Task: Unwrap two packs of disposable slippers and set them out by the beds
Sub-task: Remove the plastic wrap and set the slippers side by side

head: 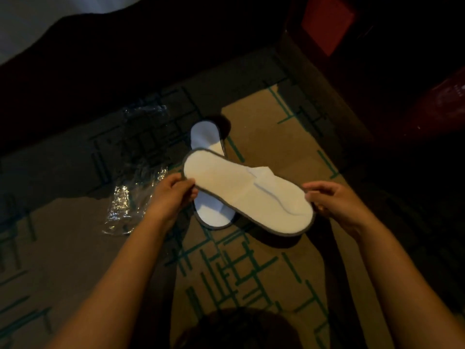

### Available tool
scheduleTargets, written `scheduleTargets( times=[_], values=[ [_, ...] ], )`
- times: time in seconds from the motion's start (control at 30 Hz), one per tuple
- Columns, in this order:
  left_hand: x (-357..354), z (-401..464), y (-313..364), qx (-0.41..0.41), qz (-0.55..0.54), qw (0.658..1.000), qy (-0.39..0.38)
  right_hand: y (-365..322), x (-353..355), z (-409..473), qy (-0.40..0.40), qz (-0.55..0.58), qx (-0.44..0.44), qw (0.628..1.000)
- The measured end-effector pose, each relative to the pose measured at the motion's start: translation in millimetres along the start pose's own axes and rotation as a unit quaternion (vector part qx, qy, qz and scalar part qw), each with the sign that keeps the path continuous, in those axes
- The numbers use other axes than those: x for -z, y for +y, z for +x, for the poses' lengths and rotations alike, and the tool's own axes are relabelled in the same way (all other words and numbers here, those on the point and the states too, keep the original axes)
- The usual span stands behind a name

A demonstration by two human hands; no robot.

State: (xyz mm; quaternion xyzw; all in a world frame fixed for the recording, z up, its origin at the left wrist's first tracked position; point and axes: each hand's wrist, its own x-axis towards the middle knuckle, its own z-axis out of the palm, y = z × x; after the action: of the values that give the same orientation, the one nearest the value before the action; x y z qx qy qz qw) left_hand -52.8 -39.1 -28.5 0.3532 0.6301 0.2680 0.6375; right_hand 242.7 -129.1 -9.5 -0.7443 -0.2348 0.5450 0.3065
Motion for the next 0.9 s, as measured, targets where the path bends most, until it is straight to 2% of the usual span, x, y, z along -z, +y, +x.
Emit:
scheduleTargets(
  times=[0.07,0.1,0.2,0.27,0.33,0.4,0.5,0.57,0.67,0.77,0.83,0.9],
  values=[
    [-8.1,1.6,6.0,-0.022,-0.055,0.998,0.001,6.2,-5.5,-1.4,-0.042,-0.007,-0.036,0.998],
    [-12.0,2.3,5.9,-0.028,-0.047,0.999,-0.001,9.6,-8.0,-1.3,-0.048,-0.014,-0.043,0.998],
    [-13.3,4.8,-7.5,-0.102,0.127,0.985,0.054,14.3,-14.8,2.6,-0.009,0.038,-0.045,0.998],
    [-7.9,0.0,-18.1,-0.201,0.232,0.950,0.063,12.8,-18.3,7.5,0.039,0.091,-0.041,0.994],
    [-4.1,-5.3,-32.3,-0.248,0.356,0.901,0.025,11.1,-22.0,14.6,0.087,0.119,-0.036,0.988],
    [-4.5,-14.1,-46.8,-0.223,0.447,0.866,0.004,10.7,-27.3,22.7,0.115,0.094,-0.035,0.988],
    [-7.9,-22.5,-65.3,-0.199,0.514,0.834,-0.008,11.4,-37.1,33.0,0.122,0.048,-0.039,0.991],
    [-10.5,-25.9,-71.7,-0.199,0.545,0.814,-0.028,13.6,-41.4,38.4,0.116,0.004,-0.045,0.992],
    [-13.5,-28.6,-76.6,-0.189,0.561,0.805,-0.045,20.9,-45.0,40.7,0.111,-0.068,-0.033,0.991],
    [-19.8,-27.1,-76.2,-0.190,0.583,0.787,-0.058,27.4,-47.2,34.7,0.132,-0.177,0.029,0.975],
    [-25.4,-24.3,-76.1,-0.188,0.600,0.776,-0.059,28.8,-47.1,28.7,0.143,-0.325,0.110,0.928],
    [-31.2,-22.5,-75.6,-0.190,0.612,0.766,-0.045,28.4,-47.7,24.7,0.115,-0.436,0.205,0.869]
  ],
)
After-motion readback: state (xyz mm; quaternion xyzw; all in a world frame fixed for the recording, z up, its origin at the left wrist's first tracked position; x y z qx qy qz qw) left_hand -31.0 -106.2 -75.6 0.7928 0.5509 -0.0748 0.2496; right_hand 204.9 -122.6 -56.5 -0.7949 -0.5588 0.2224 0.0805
